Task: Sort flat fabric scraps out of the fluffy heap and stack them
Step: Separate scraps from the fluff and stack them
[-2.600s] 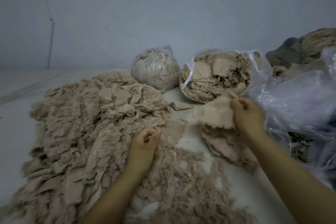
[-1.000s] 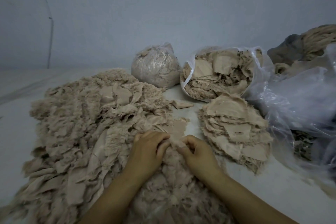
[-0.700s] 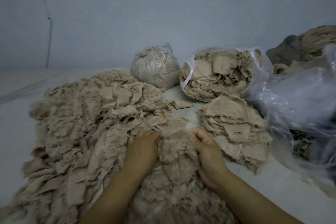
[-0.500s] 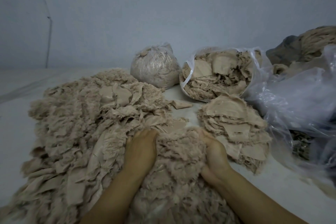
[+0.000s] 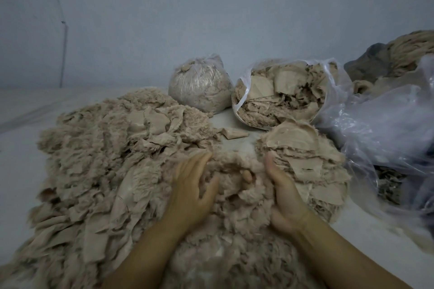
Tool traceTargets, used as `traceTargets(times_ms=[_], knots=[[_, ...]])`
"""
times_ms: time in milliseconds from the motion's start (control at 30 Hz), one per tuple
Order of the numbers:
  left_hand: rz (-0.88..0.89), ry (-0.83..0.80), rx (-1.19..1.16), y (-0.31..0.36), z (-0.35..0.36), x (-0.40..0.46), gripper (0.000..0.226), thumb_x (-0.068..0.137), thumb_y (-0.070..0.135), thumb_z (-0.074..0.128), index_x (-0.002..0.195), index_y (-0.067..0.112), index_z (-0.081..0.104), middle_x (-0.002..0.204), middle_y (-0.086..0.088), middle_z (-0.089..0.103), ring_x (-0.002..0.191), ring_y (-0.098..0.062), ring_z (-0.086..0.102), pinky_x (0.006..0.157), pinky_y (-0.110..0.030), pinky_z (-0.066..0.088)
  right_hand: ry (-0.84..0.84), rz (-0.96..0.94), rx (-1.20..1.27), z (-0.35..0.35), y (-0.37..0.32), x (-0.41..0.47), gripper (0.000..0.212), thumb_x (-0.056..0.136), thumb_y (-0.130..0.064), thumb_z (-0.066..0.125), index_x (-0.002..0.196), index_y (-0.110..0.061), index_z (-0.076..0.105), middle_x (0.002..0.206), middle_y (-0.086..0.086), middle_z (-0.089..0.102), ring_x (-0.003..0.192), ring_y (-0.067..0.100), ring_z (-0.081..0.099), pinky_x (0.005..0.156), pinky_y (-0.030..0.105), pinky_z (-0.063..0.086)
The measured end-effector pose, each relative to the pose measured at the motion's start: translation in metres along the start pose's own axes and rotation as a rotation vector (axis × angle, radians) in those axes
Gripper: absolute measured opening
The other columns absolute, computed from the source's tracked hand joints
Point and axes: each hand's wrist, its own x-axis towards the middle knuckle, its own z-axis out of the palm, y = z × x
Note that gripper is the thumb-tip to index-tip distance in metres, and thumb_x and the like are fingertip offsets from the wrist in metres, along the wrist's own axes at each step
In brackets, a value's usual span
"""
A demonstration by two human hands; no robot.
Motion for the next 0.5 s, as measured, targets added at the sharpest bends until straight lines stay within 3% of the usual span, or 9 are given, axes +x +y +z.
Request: traceTargets(times_ms=[67,100,167,267,367,433,500], knots=[[-0.168,-0.201,-0.268,0.006,0.004,-0.003,0.082,0.079,0.056,0.058,0.148,0.030,0.020,0.133,0.019,0.044,0.125,0.006,0.041,0.103,-0.013,0.030,-0.020,0.006,-0.136,0.000,0.005,-0.001,0.030,0.083,-0.030,0.065,0.068,-0.004,0.059,0.061,0.009,0.056,0.059,0.020,0.057,0.065,0.032,0.052],[-0.237,-0.291,-0.267,0.005,0.007,-0.004,0.087,0.080,0.051,0.064,0.148,0.035,0.013,0.127,0.022,0.047,0.119,0.008,0.045,0.099,-0.011,0.034,0.008,-0.009,-0.206,0.000,0.008,-0.001,0.027,0.082,-0.024,0.065,0.065,-0.005,0.057,0.059,0.009,0.055,0.056,0.018,0.055,0.059,0.028,0.051],[-0.227,-0.391,-0.060,-0.001,0.009,-0.006,0.070,0.088,0.039,0.061,0.146,0.036,0.022,0.122,0.016,0.057,0.112,-0.001,0.055,0.093,-0.015,0.041,0.160,-0.120,-0.304,0.000,0.011,0.001,0.023,0.083,-0.019,0.063,0.065,-0.005,0.059,0.056,0.008,0.057,0.051,0.017,0.055,0.050,0.023,0.049],[-0.078,-0.289,0.185,-0.008,0.007,-0.006,0.030,0.097,0.026,0.045,0.126,0.021,0.055,0.114,0.001,0.064,0.103,-0.017,0.059,0.086,-0.026,0.043,0.425,-0.319,-0.387,-0.006,0.008,0.003,0.023,0.088,-0.013,0.063,0.066,-0.012,0.070,0.059,0.005,0.068,0.055,0.015,0.065,0.054,0.023,0.053],[-0.083,-0.154,0.185,-0.004,0.011,-0.006,0.031,0.098,0.018,0.040,0.126,0.016,0.054,0.118,-0.002,0.059,0.106,-0.017,0.054,0.087,-0.021,0.038,0.576,-0.440,-0.612,-0.009,0.007,0.006,0.016,0.087,-0.020,0.067,0.073,-0.024,0.074,0.075,-0.003,0.075,0.076,0.012,0.071,0.075,0.028,0.053],[-0.146,-0.122,0.174,-0.004,0.012,-0.004,0.036,0.096,0.009,0.040,0.130,0.014,0.051,0.122,-0.004,0.055,0.110,-0.018,0.052,0.086,-0.017,0.033,0.590,-0.486,-0.600,-0.004,0.007,0.006,0.027,0.090,-0.022,0.064,0.063,-0.027,0.069,0.058,-0.006,0.068,0.058,0.009,0.064,0.064,0.021,0.049],[-0.261,-0.095,0.145,-0.009,0.005,-0.001,0.044,0.089,-0.006,0.041,0.127,0.010,0.053,0.122,-0.007,0.056,0.113,-0.020,0.050,0.089,-0.016,0.032,0.568,-0.486,-0.473,-0.003,0.004,0.004,0.038,0.093,-0.024,0.058,0.056,-0.017,0.057,0.045,0.001,0.049,0.045,0.018,0.046,0.052,0.023,0.040]])
